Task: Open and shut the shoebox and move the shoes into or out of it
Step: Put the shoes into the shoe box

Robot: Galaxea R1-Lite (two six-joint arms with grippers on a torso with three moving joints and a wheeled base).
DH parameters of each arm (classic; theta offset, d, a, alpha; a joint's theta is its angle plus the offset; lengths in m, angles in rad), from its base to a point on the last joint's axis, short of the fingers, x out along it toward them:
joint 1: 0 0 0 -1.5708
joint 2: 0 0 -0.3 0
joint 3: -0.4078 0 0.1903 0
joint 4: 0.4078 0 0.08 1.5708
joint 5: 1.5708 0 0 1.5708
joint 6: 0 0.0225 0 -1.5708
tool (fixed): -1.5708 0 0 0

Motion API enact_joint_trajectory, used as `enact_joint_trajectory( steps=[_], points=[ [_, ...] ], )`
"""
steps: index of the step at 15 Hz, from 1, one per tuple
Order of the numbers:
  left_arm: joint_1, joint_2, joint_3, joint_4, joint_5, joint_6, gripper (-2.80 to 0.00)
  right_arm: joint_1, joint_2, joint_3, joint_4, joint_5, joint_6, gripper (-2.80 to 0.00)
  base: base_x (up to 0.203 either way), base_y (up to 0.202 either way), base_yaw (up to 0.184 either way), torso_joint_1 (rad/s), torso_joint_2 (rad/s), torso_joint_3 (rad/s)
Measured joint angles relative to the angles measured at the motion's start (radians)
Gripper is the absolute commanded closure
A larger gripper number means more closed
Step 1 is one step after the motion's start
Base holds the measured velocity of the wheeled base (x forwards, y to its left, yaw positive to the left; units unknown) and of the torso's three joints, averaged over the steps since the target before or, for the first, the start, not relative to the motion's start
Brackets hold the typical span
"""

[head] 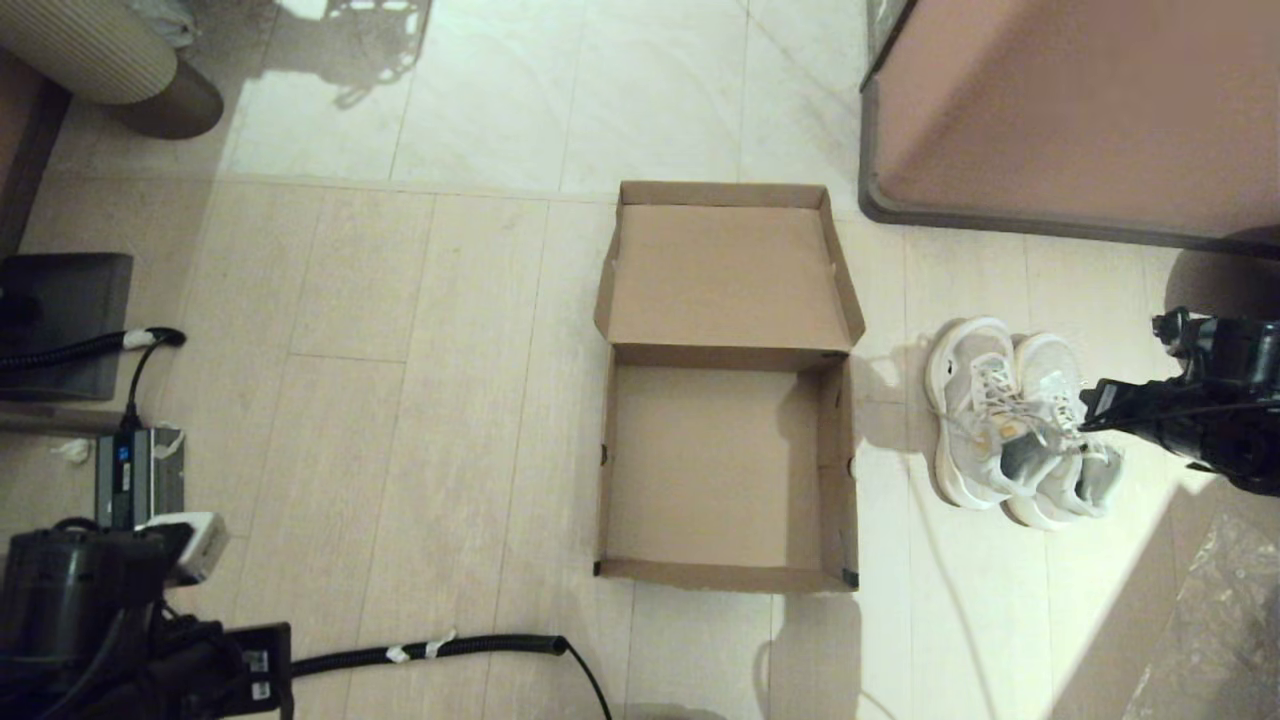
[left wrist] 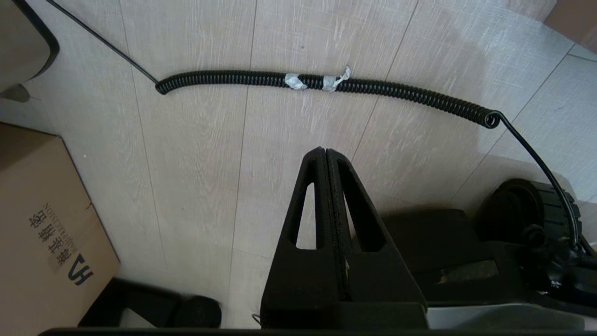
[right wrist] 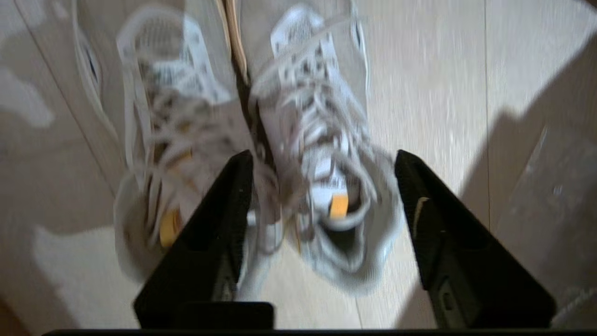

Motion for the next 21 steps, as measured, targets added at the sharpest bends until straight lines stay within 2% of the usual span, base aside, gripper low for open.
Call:
enact_joint_trajectory(
  steps=[5, 8, 10, 13, 16, 21],
  points=[
    [0.000, 0.015, -0.009, -0.030, 0.001, 0.003, 0.00, -0.012, -0.031, 0.159, -0.081, 0.106, 0.020, -2.80, 0.000, 0.000, 0.000, 0.000, 0.00, 0.000],
    [0.000, 0.017, -0.007, -0.057, 0.002, 0.003, 0.00, -0.027, 0.014, 0.183, -0.127, 0.118, 0.023, -2.80, 0.000, 0.000, 0.000, 0.000, 0.00, 0.000],
    [0.001, 0.017, -0.005, -0.068, 0.004, 0.003, 0.00, -0.032, 0.074, 0.179, -0.210, 0.118, 0.020, -2.80, 0.000, 0.000, 0.000, 0.000, 0.00, 0.000],
    [0.005, 0.016, 0.007, -0.068, 0.006, 0.003, 0.00, -0.035, 0.172, 0.121, -0.274, 0.145, 0.016, -2.80, 0.000, 0.000, 0.000, 0.000, 0.00, 0.000],
    [0.009, 0.020, 0.009, -0.068, 0.006, 0.003, 0.00, -0.033, 0.257, 0.020, -0.270, 0.186, 0.010, -2.80, 0.000, 0.000, 0.000, 0.000, 0.00, 0.000],
    [0.021, 0.037, 0.007, -0.068, 0.006, 0.000, 0.00, -0.024, 0.347, -0.070, -0.232, 0.196, 0.006, -2.80, 0.000, 0.000, 0.000, 0.000, 0.00, 0.000]
  ],
)
